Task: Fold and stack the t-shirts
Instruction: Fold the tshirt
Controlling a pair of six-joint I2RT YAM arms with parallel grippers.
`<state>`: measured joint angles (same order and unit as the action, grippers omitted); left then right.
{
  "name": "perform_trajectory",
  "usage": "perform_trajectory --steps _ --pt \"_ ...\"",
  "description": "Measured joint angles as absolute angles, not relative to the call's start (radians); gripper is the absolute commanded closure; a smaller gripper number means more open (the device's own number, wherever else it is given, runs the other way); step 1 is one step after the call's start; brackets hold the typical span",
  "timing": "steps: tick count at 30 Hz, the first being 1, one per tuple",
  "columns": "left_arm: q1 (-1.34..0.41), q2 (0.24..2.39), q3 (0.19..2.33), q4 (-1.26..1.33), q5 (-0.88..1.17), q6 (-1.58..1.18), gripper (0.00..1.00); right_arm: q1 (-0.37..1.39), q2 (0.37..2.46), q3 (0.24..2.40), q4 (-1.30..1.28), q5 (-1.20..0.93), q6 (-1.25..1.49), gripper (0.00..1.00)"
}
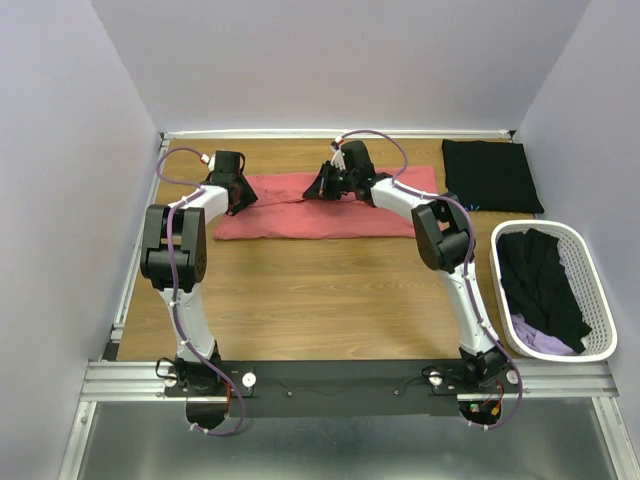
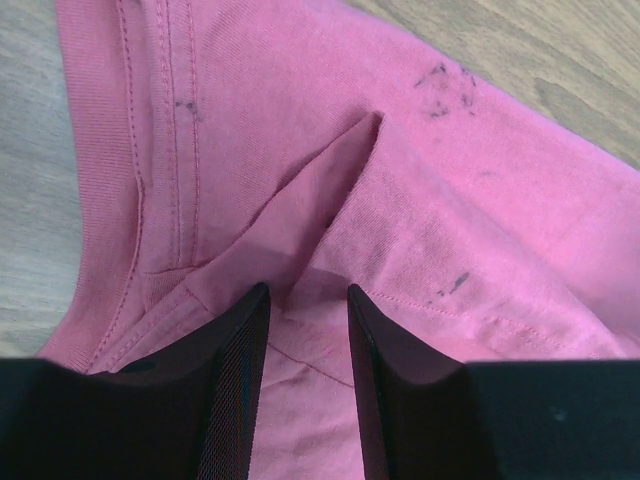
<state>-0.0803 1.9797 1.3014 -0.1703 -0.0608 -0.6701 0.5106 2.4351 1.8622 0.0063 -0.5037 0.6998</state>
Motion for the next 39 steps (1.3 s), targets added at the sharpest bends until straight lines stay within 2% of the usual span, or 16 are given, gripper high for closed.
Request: perform_trajectory --steps 8,10,11,16,39 --pt "-0.08 1.983 1.302 -0.17 -0.06 -0.664 0.69 0.511 2.435 1.862 0.006 -0.504 0.7 0.94" --pt "-0.08 1.983 1.302 -0.17 -0.061 -0.663 0.75 0.511 2.435 1.863 0.006 -0.504 0.7 0.94" --pt "-0.08 1.983 1.302 -0.17 -0.061 -0.664 0.81 0.511 2.435 1.863 0.006 -0.504 0.7 0.94" --pt "-0.08 1.983 1.304 -0.175 -0.069 -0.659 0.96 0.511 2.435 1.862 0.006 -0.503 0.7 0.94" --pt "-0.078 1.974 1.407 -0.31 -0.143 -0.594 0.99 0.516 2.407 1.815 0.007 -0.505 0.725 0.94"
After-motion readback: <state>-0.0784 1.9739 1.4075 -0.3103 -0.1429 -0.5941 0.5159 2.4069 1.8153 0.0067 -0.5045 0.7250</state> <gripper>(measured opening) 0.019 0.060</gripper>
